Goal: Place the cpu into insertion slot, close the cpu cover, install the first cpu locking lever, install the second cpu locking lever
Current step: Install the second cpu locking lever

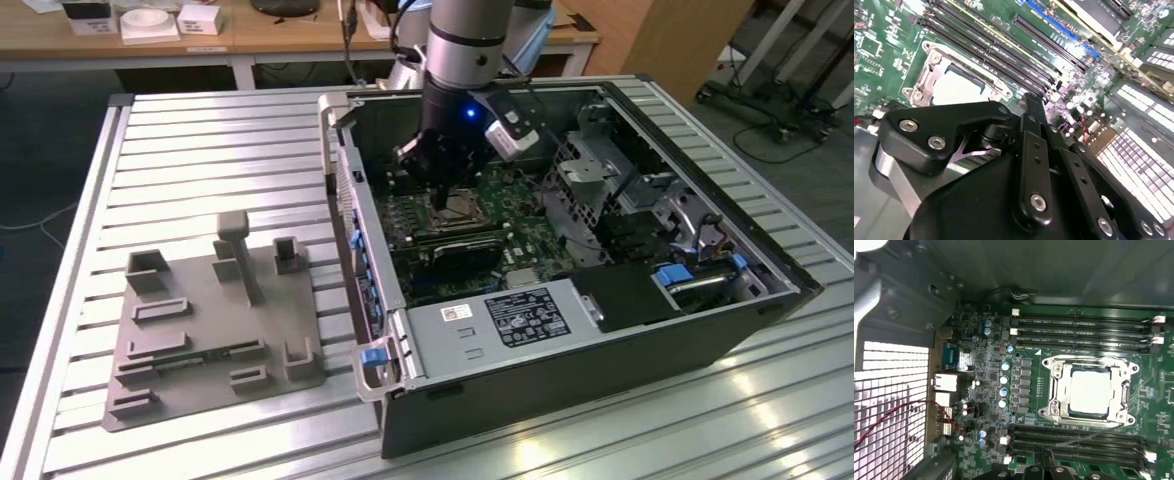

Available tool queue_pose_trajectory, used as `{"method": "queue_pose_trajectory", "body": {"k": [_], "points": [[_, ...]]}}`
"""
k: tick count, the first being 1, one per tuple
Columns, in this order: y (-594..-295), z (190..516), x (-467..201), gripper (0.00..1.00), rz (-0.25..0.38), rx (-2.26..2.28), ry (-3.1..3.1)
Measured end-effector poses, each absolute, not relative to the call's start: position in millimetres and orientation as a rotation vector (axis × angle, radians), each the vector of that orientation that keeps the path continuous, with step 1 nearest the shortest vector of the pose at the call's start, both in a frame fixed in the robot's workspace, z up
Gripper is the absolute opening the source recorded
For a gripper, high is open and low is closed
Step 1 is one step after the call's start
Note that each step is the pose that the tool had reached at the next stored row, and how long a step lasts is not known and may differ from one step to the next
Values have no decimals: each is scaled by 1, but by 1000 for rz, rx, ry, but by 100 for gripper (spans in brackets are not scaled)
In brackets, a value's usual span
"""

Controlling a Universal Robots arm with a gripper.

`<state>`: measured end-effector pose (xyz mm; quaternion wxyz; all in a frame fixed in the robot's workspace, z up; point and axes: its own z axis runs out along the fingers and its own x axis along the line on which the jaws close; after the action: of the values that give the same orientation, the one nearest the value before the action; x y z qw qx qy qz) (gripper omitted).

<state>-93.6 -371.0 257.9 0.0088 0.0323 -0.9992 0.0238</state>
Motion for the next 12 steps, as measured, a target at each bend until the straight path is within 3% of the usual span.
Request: {"method": "queue_pose_trajectory", "body": {"k": [12], "points": [[-370, 257, -73, 10, 79, 89, -3118]]}}
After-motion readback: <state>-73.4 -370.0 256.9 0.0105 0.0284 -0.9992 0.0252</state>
